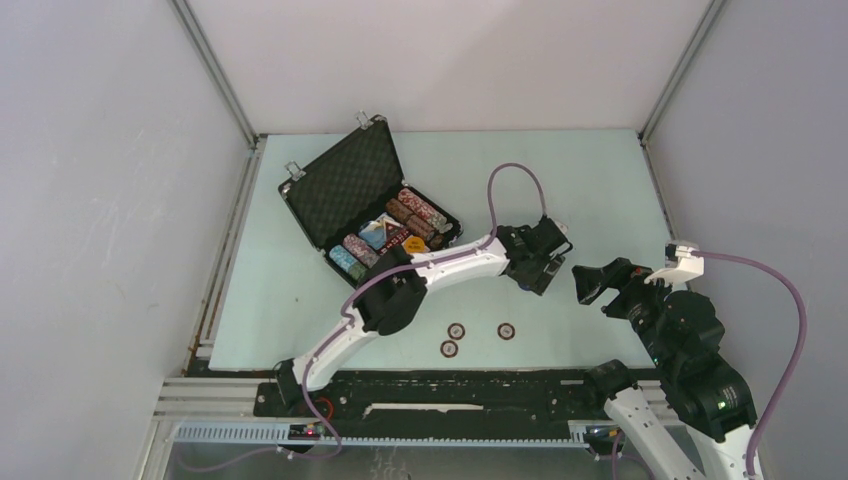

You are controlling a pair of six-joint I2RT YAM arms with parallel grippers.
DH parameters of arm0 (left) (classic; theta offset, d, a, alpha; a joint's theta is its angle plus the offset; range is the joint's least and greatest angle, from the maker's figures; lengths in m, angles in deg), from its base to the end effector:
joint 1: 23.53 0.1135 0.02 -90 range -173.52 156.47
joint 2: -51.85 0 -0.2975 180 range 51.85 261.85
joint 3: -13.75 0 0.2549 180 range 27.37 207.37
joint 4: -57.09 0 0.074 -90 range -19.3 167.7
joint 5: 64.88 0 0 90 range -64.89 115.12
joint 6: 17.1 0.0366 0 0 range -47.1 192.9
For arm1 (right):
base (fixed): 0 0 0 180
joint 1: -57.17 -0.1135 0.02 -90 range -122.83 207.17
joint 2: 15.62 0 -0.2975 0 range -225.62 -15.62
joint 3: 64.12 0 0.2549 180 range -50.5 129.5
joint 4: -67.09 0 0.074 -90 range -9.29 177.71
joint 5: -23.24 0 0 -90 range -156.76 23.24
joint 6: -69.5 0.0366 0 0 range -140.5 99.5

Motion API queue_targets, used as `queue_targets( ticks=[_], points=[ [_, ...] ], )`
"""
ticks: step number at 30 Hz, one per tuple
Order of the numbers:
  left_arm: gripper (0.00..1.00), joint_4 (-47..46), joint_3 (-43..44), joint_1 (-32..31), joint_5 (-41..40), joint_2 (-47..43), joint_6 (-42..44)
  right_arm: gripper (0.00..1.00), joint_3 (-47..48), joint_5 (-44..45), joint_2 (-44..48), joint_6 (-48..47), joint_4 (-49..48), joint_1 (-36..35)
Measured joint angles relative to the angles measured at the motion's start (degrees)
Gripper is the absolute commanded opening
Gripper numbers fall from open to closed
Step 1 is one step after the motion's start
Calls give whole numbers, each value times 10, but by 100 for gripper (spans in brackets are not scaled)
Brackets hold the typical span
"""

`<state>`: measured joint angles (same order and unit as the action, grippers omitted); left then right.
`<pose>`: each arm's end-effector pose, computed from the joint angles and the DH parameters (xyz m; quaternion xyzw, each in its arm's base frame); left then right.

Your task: Pack up texas hold em set

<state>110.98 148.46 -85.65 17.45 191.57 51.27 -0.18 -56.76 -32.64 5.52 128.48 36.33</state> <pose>0.2652 -0.4908 0.1892 0.3158 0.9081 -0.1306 0.2422 0.0174 -0.0002 0.3593 0.0889 0.7843 0.1794 0.5872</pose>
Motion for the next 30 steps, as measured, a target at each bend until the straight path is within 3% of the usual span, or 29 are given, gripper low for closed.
queue_targets(
  ticks=[4,9,16,27,30],
  points=[
    [81,3,17,-4,-13,16,0,99,0,0,0,0,0,0],
    [67,8,33,-7,-25,26,1,99,0,0,0,0,0,0],
    [68,11,35,-7,-33,28,1,99,0,0,0,0,0,0],
    [53,13,34,-9,-42,28,2,99,0,0,0,0,0,0],
    [58,14,34,-9,-42,28,2,99,0,0,0,0,0,0]
  ],
)
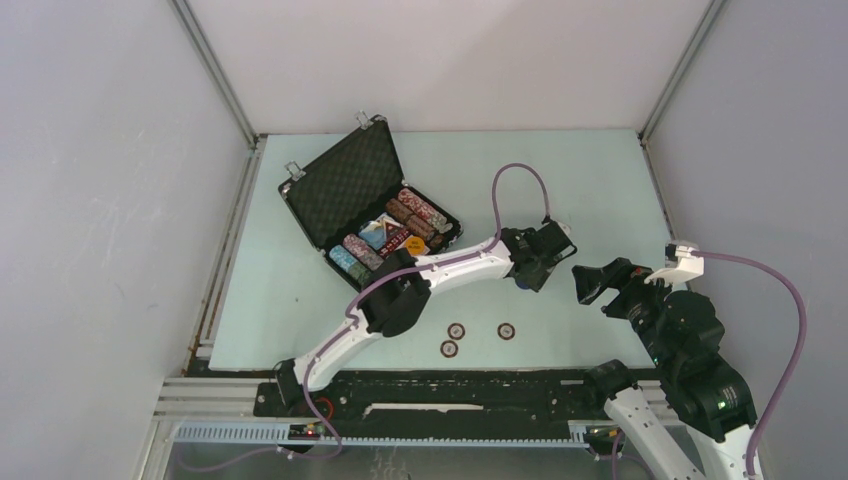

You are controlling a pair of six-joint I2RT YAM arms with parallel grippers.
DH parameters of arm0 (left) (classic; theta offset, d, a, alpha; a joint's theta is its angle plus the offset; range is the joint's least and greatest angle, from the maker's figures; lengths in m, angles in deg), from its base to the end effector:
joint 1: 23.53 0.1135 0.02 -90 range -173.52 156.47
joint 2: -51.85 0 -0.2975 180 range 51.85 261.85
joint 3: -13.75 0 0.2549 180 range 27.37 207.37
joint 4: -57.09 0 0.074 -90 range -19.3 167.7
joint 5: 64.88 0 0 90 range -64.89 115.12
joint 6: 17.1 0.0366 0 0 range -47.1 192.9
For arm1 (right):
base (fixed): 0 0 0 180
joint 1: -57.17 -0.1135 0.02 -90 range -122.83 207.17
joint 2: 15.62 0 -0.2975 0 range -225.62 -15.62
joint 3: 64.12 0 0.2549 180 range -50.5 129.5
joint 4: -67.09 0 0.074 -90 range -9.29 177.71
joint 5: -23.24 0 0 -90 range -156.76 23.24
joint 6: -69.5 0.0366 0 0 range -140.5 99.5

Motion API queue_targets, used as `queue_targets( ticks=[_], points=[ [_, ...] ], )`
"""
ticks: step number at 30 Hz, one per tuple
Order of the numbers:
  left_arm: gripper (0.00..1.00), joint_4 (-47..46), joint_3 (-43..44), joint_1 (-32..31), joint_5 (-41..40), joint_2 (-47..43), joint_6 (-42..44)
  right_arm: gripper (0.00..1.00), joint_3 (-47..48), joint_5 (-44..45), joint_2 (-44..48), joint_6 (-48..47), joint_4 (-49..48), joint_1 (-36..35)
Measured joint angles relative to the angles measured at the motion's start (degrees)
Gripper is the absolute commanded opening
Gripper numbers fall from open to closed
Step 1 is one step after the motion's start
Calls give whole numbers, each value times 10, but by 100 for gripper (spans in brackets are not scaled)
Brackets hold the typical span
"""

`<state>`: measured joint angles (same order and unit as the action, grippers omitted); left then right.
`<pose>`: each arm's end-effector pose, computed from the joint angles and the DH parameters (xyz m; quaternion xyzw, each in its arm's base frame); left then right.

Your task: Pack up texas hold em set

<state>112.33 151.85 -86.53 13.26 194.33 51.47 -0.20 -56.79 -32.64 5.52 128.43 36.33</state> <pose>0.2635 -0.5006 0.1805 0.3153 0.9070 -0.1013 0.2600 0.0175 -0.0001 0.3593 0.0888 0.7842 0.1797 0.5873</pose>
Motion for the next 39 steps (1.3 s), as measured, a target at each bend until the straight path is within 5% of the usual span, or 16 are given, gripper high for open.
queue_targets(
  ticks=[20,39],
  points=[
    [70,-12,-47,0,0,-27,5,99,0,0,0,0,0,0],
    [50,-13,-19,1,4,-9,16,99,0,-2,0,0,0,0]
  ],
)
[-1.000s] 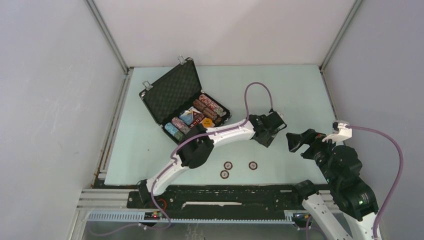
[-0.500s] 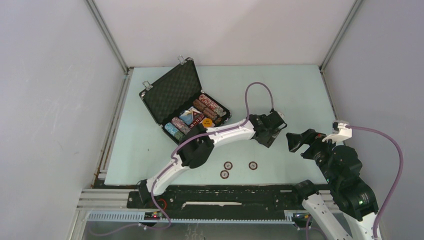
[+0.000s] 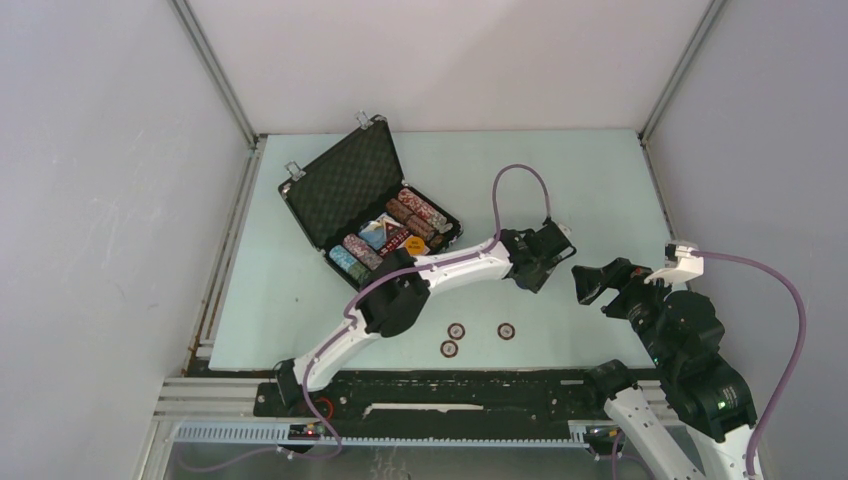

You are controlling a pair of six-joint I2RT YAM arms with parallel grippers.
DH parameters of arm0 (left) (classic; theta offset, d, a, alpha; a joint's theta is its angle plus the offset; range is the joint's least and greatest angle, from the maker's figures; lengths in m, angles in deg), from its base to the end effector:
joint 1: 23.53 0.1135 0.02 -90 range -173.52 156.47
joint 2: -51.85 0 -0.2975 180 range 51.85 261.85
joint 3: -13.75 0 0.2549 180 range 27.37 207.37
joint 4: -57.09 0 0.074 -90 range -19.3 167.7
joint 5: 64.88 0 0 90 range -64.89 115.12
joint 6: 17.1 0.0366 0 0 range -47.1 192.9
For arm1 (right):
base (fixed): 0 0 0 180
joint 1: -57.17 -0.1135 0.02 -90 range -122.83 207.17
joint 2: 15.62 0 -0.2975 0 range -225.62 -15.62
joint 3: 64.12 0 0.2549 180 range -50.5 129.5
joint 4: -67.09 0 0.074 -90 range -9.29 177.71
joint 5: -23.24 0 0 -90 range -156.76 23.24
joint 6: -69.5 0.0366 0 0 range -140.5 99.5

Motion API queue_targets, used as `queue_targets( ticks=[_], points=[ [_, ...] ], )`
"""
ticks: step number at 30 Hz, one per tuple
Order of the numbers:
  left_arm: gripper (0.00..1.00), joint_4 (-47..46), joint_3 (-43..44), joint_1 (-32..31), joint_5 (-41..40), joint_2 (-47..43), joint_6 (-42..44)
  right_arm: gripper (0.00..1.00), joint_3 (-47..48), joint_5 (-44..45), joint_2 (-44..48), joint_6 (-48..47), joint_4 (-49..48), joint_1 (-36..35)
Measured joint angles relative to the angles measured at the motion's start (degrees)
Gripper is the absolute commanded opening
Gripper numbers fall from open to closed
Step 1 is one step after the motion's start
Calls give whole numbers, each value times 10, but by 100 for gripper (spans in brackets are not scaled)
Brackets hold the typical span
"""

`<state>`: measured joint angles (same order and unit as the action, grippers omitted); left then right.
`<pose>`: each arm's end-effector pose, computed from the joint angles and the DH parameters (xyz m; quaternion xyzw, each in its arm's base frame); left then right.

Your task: Pack up texas hold em set

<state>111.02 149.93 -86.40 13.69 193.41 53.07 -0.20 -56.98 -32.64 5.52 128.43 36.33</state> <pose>0.2631 -0.4976 0.1801 0.3275 0.9023 -0.1019 0.2611 0.0174 0.0000 0.3593 0.0878 0.7843 0.1809 0.5869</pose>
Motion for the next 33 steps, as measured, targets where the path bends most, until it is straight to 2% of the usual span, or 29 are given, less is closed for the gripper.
queue_targets(
  ticks=[7,11,16,22,26,29,33],
  points=[
    [46,-10,-13,1,0,-7,4,99,0,0,0,0,0,0],
    [45,-12,-49,9,0,-31,8,99,0,0,0,0,0,0],
    [44,-21,-150,38,-2,-101,18,99,0,0,0,0,0,0],
    [45,-38,-301,86,-16,-240,24,99,0,0,0,0,0,0],
    [52,-55,-382,116,-22,-336,24,99,0,-5,0,0,0,0],
    [66,-64,-405,125,-18,-377,24,99,0,-9,0,0,0,0],
    [82,-72,-399,125,5,-371,29,99,-2,-11,-1,0,-3,0]
  ],
)
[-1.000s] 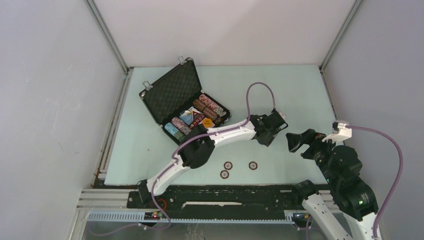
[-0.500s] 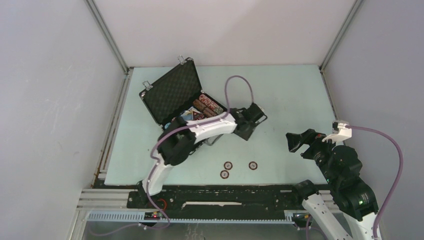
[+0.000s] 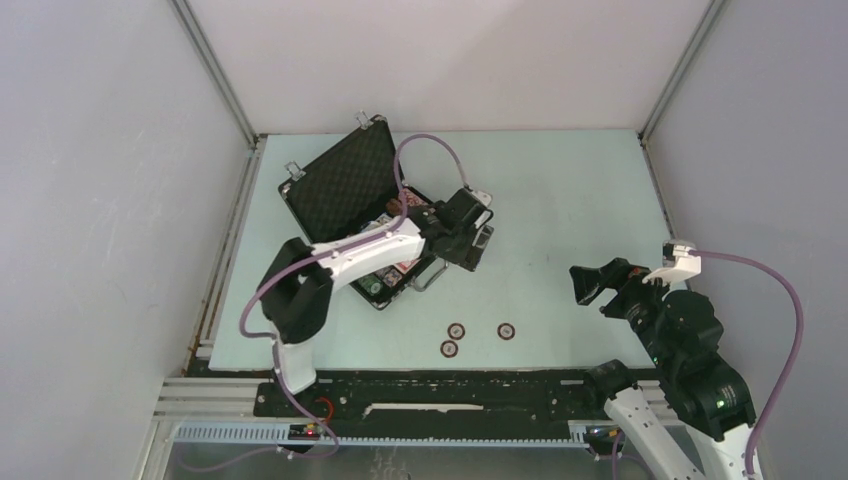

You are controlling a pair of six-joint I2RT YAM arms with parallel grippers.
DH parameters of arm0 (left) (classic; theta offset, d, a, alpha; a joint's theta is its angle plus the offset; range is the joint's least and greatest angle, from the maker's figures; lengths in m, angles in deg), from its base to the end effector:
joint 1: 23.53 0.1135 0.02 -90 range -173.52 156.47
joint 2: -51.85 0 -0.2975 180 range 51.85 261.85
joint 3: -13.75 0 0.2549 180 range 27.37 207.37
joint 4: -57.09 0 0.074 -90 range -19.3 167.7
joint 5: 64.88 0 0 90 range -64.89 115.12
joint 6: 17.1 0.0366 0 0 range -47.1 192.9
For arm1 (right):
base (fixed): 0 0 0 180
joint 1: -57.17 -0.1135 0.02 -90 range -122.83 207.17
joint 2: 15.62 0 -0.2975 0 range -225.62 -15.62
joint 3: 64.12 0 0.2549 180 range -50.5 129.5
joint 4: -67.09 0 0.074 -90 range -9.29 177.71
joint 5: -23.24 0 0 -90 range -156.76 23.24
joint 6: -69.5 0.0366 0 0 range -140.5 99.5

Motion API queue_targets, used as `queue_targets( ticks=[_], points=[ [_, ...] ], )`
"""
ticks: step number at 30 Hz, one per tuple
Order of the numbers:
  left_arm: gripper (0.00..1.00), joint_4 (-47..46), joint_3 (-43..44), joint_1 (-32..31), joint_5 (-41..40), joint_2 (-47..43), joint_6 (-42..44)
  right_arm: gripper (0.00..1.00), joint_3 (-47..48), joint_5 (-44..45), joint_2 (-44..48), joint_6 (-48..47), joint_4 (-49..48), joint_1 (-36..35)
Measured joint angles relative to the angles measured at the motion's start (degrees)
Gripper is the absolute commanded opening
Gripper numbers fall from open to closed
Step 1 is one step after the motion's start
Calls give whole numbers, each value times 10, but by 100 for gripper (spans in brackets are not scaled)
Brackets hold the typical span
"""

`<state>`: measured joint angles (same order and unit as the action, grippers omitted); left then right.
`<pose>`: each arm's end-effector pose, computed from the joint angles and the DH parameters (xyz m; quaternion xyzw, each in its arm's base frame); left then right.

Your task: Pack up texas hold em set

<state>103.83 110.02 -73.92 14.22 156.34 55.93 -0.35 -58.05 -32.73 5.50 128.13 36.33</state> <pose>0.2666 -0.3113 0.2751 0.2456 0.9174 -0.0908 0.2996 0.0182 0.0010 0.3591 0.0820 0.7849 0.1879 0.5848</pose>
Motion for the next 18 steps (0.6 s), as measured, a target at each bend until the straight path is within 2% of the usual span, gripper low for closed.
queue_targets(
  ticks=[4,12,16,18],
  points=[
    [87,25,64,2,32,76,-2,99,-2,0,0,0,-1,0],
    [93,116,273,12,47,259,5,99,-2,-1,0,0,-1,0],
    [97,151,337,16,47,302,12,99,-2,-1,0,0,-1,-1],
    [96,168,358,18,47,314,17,99,-2,-1,0,0,-1,-1]
  ],
)
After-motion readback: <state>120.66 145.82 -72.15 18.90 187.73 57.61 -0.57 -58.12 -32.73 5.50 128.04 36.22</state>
